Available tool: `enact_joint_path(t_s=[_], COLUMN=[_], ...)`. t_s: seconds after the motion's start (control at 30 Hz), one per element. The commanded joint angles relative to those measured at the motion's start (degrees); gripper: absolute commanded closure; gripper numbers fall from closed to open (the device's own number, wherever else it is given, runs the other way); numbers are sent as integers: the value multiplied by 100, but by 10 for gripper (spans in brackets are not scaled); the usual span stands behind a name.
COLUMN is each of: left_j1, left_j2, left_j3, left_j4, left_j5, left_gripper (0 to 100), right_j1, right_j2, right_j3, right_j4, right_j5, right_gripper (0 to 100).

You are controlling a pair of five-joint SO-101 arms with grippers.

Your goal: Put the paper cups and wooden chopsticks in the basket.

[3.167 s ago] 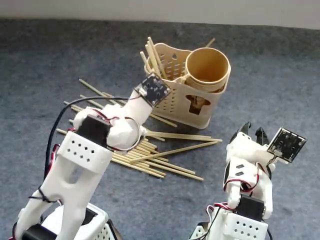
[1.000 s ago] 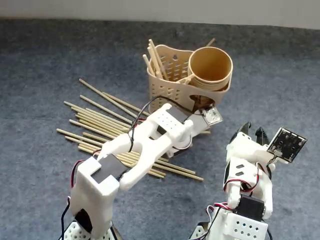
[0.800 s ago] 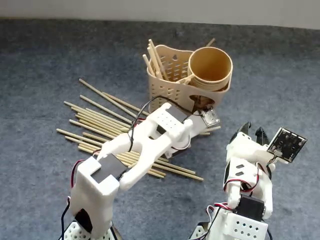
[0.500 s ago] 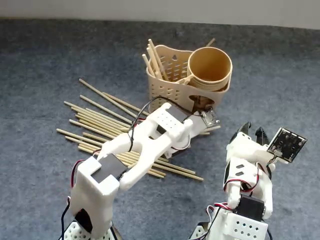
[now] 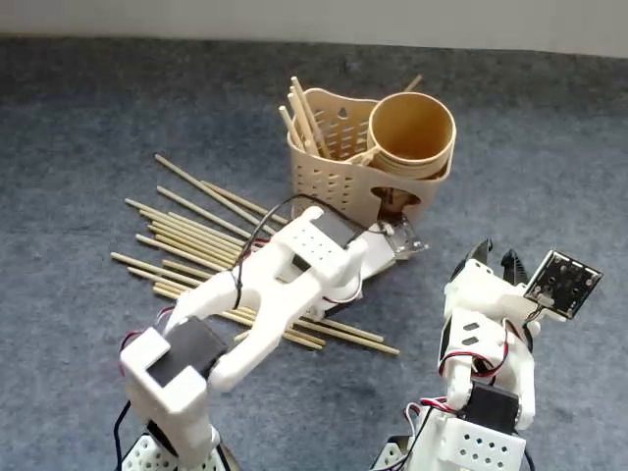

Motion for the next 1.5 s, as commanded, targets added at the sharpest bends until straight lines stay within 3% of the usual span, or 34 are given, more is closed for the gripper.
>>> enact_joint_path(t_s=[0.0, 0.33, 0.7, 1.07, 1.23, 1.47], left_j1=[75, 75, 22, -127, -541, -664], left_j2=[-787, -2360, -4505, -5235, -5103, -5077], left_j3=[374, 1226, 1244, -40, -620, -681], left_j4=[105, 193, 800, 738, -79, -2145], left_j5=[-9, -9, -9, 35, 431, 1292], left_gripper=[995, 995, 995, 995, 995, 995], right_j1=[22, 22, 22, 22, 22, 22], right_j2=[-101, -101, -101, -101, -101, -101], right_j3=[-31, -31, -31, -31, -31, -31], right_j4=[-154, -154, -154, -154, -154, -154], right_j5=[-44, -44, -44, -44, -44, -44], right_gripper=[871, 871, 871, 871, 871, 871])
